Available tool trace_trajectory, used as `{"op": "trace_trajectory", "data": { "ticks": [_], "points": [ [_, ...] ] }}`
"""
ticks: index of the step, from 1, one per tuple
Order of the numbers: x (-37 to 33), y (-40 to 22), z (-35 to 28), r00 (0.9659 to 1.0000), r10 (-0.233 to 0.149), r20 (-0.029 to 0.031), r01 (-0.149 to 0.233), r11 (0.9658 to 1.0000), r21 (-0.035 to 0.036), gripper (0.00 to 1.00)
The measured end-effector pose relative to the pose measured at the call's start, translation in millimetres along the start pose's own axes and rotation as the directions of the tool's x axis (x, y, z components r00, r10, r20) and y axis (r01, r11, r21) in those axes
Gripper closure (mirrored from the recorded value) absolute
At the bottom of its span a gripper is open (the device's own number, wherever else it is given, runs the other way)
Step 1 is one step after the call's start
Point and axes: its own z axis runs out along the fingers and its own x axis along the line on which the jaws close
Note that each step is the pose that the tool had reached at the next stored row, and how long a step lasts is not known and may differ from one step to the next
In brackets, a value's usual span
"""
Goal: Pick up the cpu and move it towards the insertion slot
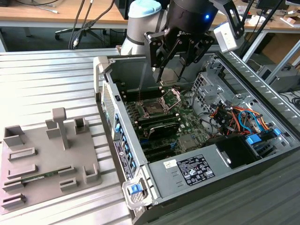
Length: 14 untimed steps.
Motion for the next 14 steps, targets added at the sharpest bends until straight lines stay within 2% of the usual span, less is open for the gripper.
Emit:
{"op": "trace_trajectory", "data": {
  "ticks": [14],
  "points": [
    [-15.6, -0.6, 0.0, 1.0000, 0.000, 0.0001, 0.000, 1.0000, -0.0001, 0.45]
  ]
}}
